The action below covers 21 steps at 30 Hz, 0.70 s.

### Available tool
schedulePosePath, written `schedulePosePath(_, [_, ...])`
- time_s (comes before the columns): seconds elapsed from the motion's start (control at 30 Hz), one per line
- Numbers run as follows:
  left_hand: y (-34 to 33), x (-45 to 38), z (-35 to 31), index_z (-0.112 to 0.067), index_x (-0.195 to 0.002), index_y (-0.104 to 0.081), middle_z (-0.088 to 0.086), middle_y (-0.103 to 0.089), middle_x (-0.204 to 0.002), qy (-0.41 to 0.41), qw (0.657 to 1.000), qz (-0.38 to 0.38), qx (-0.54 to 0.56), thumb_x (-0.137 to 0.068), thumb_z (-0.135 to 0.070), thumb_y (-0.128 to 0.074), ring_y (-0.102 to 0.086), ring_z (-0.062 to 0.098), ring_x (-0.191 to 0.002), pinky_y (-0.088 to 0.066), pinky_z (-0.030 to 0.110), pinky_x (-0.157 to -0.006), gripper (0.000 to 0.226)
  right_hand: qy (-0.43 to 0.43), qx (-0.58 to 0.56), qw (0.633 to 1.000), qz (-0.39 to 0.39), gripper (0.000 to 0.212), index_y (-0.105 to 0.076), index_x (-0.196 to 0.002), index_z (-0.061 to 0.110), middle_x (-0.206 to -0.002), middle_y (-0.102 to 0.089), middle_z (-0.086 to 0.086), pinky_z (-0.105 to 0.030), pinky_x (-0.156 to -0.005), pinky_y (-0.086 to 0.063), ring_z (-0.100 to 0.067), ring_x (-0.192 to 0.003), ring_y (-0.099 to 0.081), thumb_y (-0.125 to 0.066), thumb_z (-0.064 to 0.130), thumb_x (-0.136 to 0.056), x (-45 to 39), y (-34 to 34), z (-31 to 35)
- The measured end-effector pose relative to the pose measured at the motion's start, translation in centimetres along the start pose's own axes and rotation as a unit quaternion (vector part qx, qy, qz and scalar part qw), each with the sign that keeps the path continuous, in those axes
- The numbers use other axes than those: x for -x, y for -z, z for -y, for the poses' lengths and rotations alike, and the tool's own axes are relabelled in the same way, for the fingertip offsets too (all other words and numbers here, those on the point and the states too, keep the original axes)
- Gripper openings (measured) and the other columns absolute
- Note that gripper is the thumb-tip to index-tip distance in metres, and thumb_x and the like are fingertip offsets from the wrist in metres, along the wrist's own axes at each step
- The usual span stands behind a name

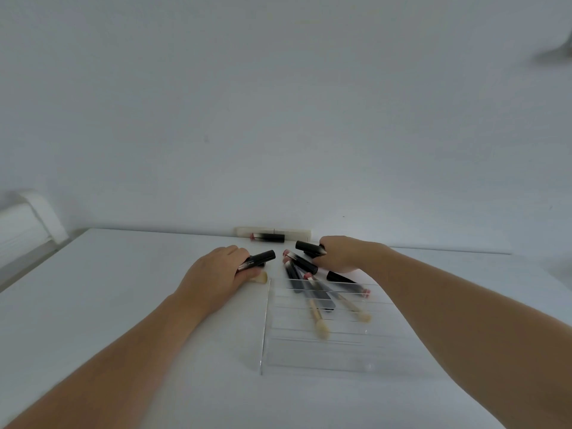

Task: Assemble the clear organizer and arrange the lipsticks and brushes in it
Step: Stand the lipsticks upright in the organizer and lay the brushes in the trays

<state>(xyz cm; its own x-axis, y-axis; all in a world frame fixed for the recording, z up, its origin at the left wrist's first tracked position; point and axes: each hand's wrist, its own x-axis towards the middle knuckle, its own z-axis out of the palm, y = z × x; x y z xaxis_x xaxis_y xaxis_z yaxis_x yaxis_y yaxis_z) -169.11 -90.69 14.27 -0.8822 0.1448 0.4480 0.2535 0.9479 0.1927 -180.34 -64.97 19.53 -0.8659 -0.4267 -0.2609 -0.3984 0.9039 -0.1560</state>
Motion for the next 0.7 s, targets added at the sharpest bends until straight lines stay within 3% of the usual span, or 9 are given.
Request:
schedulePosePath(0.37, [0.1, -0.9, -0.1, -0.015, -0.078, -0.058, -0.003, -0.056, -0.071, -0.034, 0.994, -0.054, -0.087, -0.095, -0.045, -0.062, -0.056, 0.024, -0.062, -0.036, 0.032, -0.05, 0.035, -0.004, -0.001, 1.0, 0.004, 0.026, -0.051, -0.095, 0.014, -0.086, -0.055, -0.001, -0.03, -0.063, -0.037, -0.015, -0.071, -0.048, -0.049, 0.04, -0.099, 0.4, 0.2, -0.1])
schedulePosePath(0.57, [0.0, -0.9, 0.0, -0.02, -0.084, -0.06, -0.006, -0.059, -0.075, -0.028, 0.996, -0.046, -0.076, -0.094, -0.064, -0.032, -0.058, 0.02, -0.067, -0.041, 0.033, -0.054, 0.053, -0.002, -0.04, 0.999, 0.004, 0.026, -0.051, -0.099, 0.011, -0.086, -0.054, -0.002, -0.029, -0.061, -0.035, -0.019, -0.074, -0.049, -0.049, 0.037, -0.101, 1.5, 0.8, -0.6])
schedulePosePath(0.7, [0.3, -0.8, -0.3, -0.017, -0.079, -0.062, -0.003, -0.059, -0.066, -0.067, 0.99, -0.07, -0.102, -0.093, -0.06, -0.032, -0.057, 0.024, -0.053, -0.035, 0.028, -0.047, 0.054, -0.003, -0.056, 0.998, 0.003, 0.027, -0.05, -0.094, 0.011, -0.087, -0.054, -0.005, -0.029, -0.06, -0.034, -0.023, -0.076, -0.049, -0.05, 0.037, -0.101, 2.3, 0.8, -1.2])
